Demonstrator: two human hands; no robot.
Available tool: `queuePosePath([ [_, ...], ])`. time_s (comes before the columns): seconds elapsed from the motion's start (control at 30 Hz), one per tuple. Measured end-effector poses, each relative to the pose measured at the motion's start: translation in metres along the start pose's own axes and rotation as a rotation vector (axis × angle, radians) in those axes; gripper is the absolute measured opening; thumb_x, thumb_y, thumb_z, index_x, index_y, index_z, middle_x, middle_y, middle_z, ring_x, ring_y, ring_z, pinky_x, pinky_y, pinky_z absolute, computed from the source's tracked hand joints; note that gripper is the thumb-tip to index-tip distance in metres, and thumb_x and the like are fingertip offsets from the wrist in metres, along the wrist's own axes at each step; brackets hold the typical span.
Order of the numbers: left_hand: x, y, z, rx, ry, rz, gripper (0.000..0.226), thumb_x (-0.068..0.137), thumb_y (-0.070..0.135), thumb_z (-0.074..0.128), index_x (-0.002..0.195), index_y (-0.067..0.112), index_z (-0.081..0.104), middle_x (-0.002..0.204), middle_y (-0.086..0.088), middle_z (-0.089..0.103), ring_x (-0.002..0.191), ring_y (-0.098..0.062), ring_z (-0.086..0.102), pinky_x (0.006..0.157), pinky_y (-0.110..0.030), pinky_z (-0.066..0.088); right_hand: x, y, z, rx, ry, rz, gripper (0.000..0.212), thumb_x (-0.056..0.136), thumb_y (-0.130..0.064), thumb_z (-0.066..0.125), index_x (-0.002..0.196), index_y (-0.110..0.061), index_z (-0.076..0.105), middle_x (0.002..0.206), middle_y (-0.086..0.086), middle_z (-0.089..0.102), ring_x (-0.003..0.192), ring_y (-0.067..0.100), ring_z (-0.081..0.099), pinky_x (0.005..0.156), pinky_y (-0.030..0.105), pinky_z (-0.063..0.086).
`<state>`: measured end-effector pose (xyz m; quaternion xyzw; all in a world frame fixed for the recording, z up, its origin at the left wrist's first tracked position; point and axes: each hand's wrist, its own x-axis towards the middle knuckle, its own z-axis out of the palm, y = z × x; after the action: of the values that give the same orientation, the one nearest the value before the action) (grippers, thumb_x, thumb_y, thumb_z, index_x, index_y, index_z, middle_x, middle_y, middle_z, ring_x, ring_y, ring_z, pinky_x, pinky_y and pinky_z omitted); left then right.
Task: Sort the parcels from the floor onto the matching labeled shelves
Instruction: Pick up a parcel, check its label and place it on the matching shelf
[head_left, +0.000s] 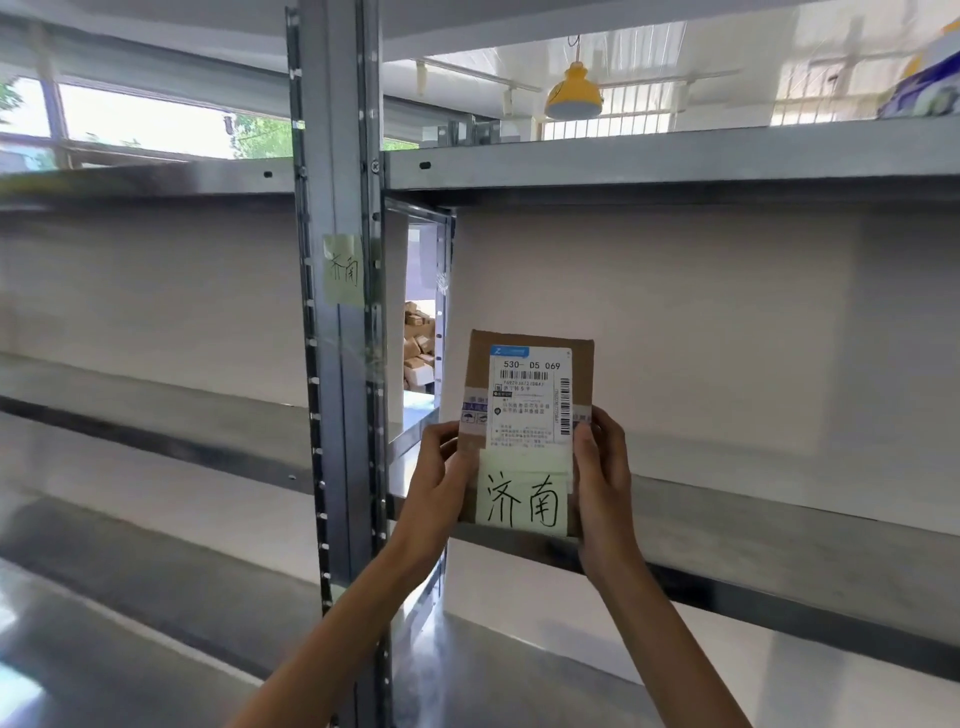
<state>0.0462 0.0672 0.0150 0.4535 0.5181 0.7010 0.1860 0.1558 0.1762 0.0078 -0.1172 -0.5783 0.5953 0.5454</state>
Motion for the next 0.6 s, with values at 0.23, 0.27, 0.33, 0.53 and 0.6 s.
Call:
queuePosePath([
  [0.23,0.01,-0.005,-0.023,0.006,-0.059,0.024,0.01,0.096,0.03,0.044,0.106,0.033,0.044,0.109,0.006,0.061,0.088,-0.008,0.07,0.06,-0.021,0.056,-0.002,0.004,0.018,-0.051,0.052,-0.029,0.034,0.081,-0.05,0.052,0.114,-0.042,0.052,0.118,-0.011,0.065,0.097,0.006,0.068,0.066,0.024,0.058],
  [0.27,0.009,-0.004,-0.027,0.005,-0.067,0.018,0.011,0.096,0.03,0.044,0.106,0.035,0.044,0.11,0.007,0.061,0.089,-0.007,0.07,0.06,-0.021,0.056,-0.004,0.004,0.021,-0.067,0.057,-0.03,0.036,0.08,-0.052,0.052,0.115,-0.045,0.052,0.117,-0.013,0.065,0.097,0.005,0.068,0.065,0.024,0.058],
  [0.33,0.009,-0.003,-0.037,0.01,-0.08,0.008,0.013,0.096,0.029,0.044,0.107,0.037,0.044,0.112,0.007,0.061,0.088,-0.006,0.07,0.06,-0.02,0.056,-0.008,0.004,0.03,-0.094,0.066,-0.035,0.038,0.079,-0.055,0.052,0.116,-0.049,0.052,0.116,-0.016,0.065,0.097,0.005,0.068,0.063,0.025,0.058],
  [0.53,0.0,0.006,-0.067,0.013,-0.107,0.018,0.026,0.095,0.029,0.047,0.12,0.033,0.044,0.125,0.004,0.056,0.091,-0.005,0.069,0.063,-0.021,0.057,-0.023,0.001,0.057,-0.139,0.096,-0.05,0.053,0.076,-0.062,0.052,0.126,-0.049,0.048,0.109,-0.025,0.067,0.097,0.006,0.069,0.062,0.029,0.06],
  [0.6,-0.004,0.007,-0.075,0.019,-0.108,0.018,0.032,0.095,0.028,0.046,0.127,0.029,0.044,0.129,0.001,0.055,0.1,-0.012,0.067,0.072,-0.028,0.06,-0.028,0.0,0.064,-0.149,0.092,-0.049,0.054,0.076,-0.062,0.053,0.128,-0.049,0.048,0.11,-0.025,0.067,0.098,0.006,0.068,0.065,0.031,0.06],
])
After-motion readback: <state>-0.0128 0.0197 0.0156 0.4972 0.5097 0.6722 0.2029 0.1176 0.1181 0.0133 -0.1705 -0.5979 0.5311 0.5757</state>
